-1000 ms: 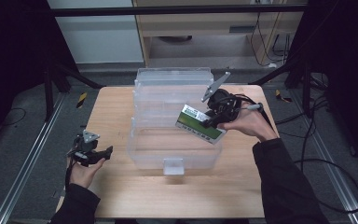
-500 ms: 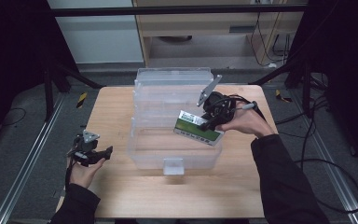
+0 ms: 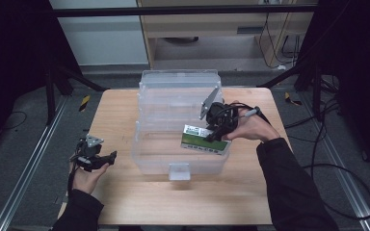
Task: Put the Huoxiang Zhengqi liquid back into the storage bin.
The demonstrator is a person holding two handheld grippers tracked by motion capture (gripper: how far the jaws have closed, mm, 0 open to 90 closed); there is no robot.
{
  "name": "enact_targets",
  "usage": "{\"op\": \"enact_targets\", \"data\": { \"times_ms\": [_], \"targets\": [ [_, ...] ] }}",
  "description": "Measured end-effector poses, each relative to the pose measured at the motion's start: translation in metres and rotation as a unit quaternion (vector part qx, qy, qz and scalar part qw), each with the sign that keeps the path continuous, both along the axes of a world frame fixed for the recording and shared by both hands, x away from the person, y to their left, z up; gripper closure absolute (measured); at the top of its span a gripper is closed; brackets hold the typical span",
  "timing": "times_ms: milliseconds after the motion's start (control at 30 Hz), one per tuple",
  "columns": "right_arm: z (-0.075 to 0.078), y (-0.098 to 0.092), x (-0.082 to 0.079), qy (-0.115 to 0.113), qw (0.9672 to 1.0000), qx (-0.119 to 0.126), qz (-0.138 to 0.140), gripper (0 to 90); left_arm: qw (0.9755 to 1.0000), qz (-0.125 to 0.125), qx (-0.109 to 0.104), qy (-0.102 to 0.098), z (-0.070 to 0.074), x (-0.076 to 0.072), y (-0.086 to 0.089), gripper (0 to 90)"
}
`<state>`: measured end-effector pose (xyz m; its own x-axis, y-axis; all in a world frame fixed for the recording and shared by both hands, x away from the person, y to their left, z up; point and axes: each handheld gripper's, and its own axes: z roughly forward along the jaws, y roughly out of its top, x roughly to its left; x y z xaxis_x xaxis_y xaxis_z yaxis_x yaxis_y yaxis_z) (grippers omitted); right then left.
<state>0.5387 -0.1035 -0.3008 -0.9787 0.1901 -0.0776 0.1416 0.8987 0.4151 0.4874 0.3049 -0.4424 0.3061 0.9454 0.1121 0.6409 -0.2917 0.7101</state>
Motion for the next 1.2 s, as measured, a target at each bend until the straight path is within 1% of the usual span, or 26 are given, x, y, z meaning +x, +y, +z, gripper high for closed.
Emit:
{"op": "enact_targets", "data": {
  "times_ms": [200, 400, 700, 933, 1067, 1200],
  "targets": [
    [-0.006, 0.003, 0.002, 0.005, 0.9998, -0.009, 0.019, 64.3, 1.0, 0.0, 0.0, 0.001, 0.0, 0.0, 0.0, 34.4],
    [-0.013, 0.006, 0.003, 0.012, 0.999, -0.03, 0.032, 64.2, 1.0, 0.0, 0.001, 0.003, -0.001, 0.001, 0.0, 34.3],
    [-0.025, 0.01, 0.006, 0.022, 0.998, -0.045, 0.037, 64.2, 1.0, -0.001, 0.002, 0.004, -0.002, 0.001, 0.0, 34.3],
    [-0.033, 0.014, 0.008, 0.028, 0.9969, -0.058, 0.046, 64.2, 1.0, 0.0, 0.002, 0.003, -0.002, 0.001, -0.001, 34.3],
    [-0.036, 0.015, 0.007, 0.028, 0.9964, -0.06, 0.053, 64.1, 1.0, 0.0, 0.002, 0.003, -0.002, 0.001, 0.0, 34.2],
    [-0.04, 0.015, 0.007, 0.03, 0.9964, -0.062, 0.051, 64.0, 1.0, 0.0, 0.002, 0.003, -0.002, 0.001, 0.0, 34.3]
  ]
}}
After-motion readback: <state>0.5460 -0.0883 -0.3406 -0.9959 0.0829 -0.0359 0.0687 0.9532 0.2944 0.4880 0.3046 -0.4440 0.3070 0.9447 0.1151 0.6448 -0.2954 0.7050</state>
